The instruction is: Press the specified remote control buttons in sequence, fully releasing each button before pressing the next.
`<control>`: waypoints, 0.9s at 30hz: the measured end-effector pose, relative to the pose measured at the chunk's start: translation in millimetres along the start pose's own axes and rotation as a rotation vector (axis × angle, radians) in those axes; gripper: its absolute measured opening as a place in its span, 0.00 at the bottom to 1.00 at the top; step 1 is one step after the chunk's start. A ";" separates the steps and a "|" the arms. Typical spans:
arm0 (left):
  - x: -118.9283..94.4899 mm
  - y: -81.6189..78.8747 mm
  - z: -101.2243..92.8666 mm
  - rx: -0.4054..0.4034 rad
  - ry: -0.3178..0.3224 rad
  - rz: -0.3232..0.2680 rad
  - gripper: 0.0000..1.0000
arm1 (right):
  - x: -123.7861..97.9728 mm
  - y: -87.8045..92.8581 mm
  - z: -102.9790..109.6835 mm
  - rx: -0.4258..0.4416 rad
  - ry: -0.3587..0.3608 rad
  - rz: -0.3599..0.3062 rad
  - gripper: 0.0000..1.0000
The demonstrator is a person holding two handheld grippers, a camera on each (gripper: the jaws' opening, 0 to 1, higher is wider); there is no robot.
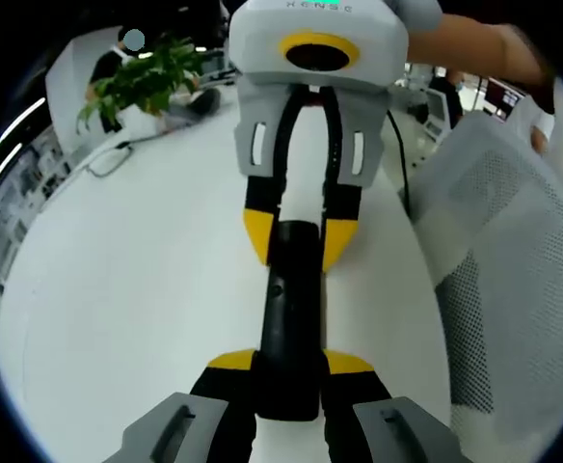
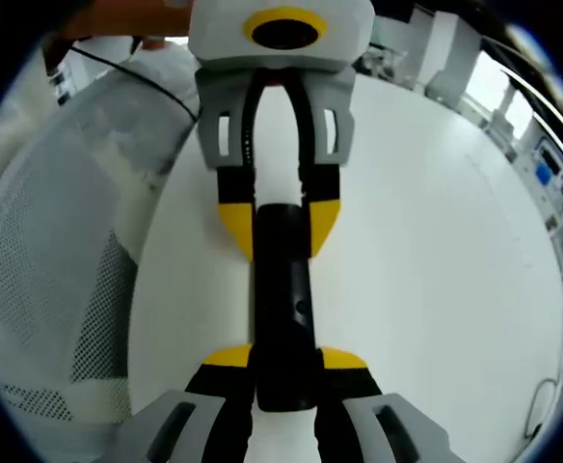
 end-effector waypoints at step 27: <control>-1.9 3.1 -1.7 -0.014 -0.019 -0.153 0.24 | -0.4 1.4 -2.8 -0.016 -0.010 -0.013 0.21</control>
Point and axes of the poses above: the point that each gripper's makers call its tool centre point, and the gripper's own axes: x roughly forward along the fingers, z roughly to its left, y roughly out of its underside, the point moved 4 cm from there along -x, roughly backward along the fingers, and after that the axes turned 13 degrees about -z, right-handed, at the moved point
